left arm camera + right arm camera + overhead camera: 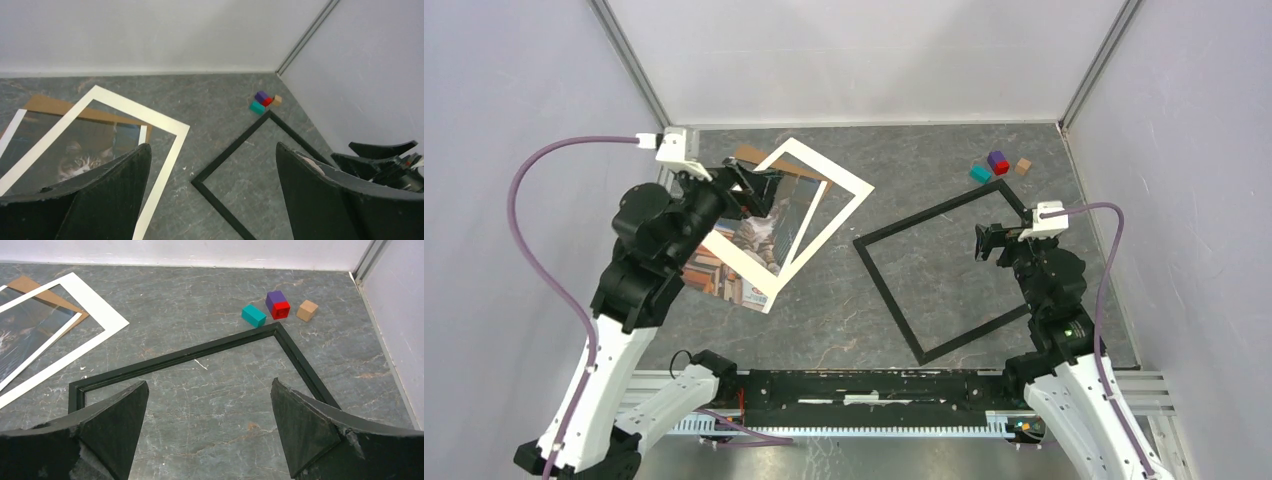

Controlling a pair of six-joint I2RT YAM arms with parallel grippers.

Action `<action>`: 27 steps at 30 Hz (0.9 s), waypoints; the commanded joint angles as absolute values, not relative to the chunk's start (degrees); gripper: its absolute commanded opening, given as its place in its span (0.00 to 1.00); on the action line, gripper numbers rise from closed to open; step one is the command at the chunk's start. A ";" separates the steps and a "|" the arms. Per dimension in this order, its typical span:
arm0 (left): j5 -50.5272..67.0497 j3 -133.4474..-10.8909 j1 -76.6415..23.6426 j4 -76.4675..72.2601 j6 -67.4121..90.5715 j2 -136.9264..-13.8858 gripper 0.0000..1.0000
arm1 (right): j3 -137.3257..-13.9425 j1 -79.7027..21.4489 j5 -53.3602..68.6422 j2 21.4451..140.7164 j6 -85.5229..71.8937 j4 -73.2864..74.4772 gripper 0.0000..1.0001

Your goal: Put the photo into the frame

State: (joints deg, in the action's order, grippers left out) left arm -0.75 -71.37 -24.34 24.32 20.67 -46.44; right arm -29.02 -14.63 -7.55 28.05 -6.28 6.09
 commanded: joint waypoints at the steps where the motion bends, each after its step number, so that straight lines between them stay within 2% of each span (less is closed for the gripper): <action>1: 1.05 -73.96 -23.99 28.94 16.08 -51.13 1.00 | -29.47 -14.89 -10.66 29.45 -8.28 5.38 0.98; 7: -7.05 -71.85 -23.99 30.70 14.46 -53.51 1.00 | -28.64 -14.89 -8.11 33.94 -13.63 5.14 0.98; 10: -13.90 -68.50 -24.01 29.20 14.12 -51.76 1.00 | -29.35 -14.88 -2.18 39.35 -19.59 4.70 0.98; 13: -20.28 -64.61 -24.05 27.24 13.80 -49.34 1.00 | -26.76 -16.83 6.78 44.58 -27.79 -2.74 0.98; 20: -25.61 -60.01 -23.92 24.58 14.15 -44.47 1.00 | -20.05 -35.46 4.82 58.54 -48.49 -26.45 0.98; 27: -31.35 -58.63 -23.93 25.87 19.19 -45.34 1.00 | -31.69 -54.32 -1.37 80.42 -56.48 -34.32 0.98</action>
State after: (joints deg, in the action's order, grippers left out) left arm -24.86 -59.35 -24.12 27.66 16.36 -44.42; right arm -23.55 -46.63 2.74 72.90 -48.71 -23.77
